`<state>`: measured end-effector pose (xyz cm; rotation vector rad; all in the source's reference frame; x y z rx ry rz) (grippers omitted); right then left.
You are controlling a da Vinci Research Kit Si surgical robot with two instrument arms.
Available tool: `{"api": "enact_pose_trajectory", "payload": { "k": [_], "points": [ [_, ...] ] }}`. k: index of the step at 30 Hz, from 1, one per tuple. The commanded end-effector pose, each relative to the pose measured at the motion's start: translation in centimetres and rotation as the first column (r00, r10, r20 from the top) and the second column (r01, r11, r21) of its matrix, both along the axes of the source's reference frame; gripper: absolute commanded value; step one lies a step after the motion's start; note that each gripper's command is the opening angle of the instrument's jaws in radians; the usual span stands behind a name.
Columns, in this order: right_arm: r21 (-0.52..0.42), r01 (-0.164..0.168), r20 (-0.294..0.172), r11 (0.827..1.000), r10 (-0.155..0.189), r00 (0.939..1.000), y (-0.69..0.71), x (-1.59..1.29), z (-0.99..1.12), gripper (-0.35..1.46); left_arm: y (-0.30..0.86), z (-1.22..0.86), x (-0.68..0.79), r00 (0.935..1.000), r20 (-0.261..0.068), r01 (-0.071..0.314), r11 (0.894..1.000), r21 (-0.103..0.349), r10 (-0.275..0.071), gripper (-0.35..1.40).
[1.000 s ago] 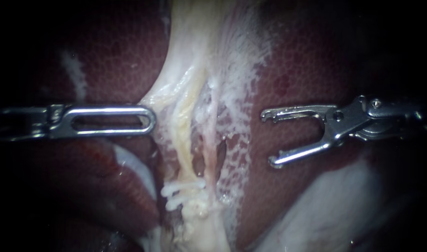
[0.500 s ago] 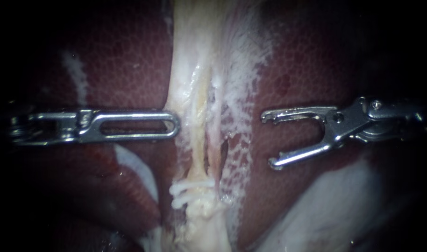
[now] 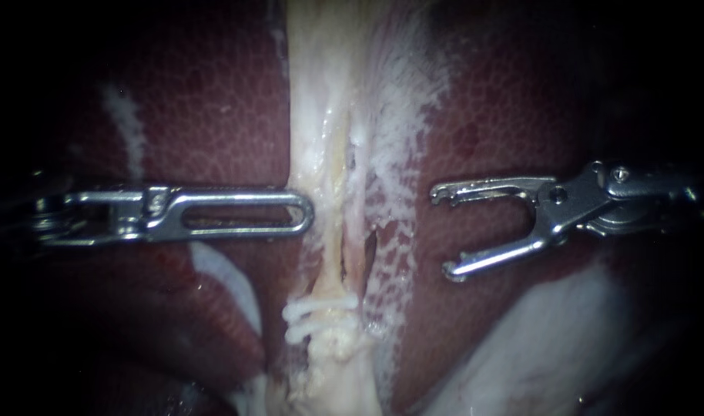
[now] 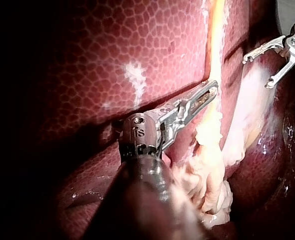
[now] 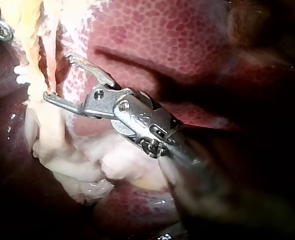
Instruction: Going back second clip left tube
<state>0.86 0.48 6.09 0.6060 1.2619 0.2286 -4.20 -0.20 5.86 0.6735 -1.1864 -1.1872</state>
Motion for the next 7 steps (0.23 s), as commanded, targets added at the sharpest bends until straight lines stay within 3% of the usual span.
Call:
{"api": "enact_pose_trajectory", "payload": {
  "k": [1,7],
  "points": [
    [0.000,0.000,0.000,1.000,0.000,1.0000,0.00,0.00,0.00,0.60,0.00,0.00,0.00,1.0000,0.001,0.000,1.000,0.000,0.000,-0.35],
    [0.000,0.000,0.000,1.000,0.000,1.0000,-0.01,0.00,-0.01,0.60,0.00,0.00,0.01,1.0000,0.001,-0.001,1.000,0.000,0.001,-0.35]
  ]
}}
